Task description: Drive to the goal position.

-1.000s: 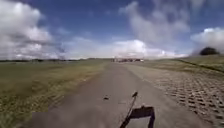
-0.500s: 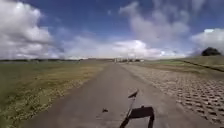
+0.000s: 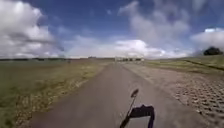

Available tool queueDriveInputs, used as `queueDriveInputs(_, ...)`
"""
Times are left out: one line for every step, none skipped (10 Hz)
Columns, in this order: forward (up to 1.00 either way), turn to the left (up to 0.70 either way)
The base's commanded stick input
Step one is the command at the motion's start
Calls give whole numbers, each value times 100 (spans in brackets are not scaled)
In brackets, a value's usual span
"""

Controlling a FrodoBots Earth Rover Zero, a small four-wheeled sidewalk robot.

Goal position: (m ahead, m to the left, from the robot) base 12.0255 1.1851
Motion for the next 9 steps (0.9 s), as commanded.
queueDriveInputs(85, 0)
queueDriveInputs(85, 0)
queueDriveInputs(85, 0)
queueDriveInputs(85, 0)
queueDriveInputs(85, 0)
queueDriveInputs(85, 0)
queueDriveInputs(85, -2)
queueDriveInputs(85, -4)
queueDriveInputs(85, -30)
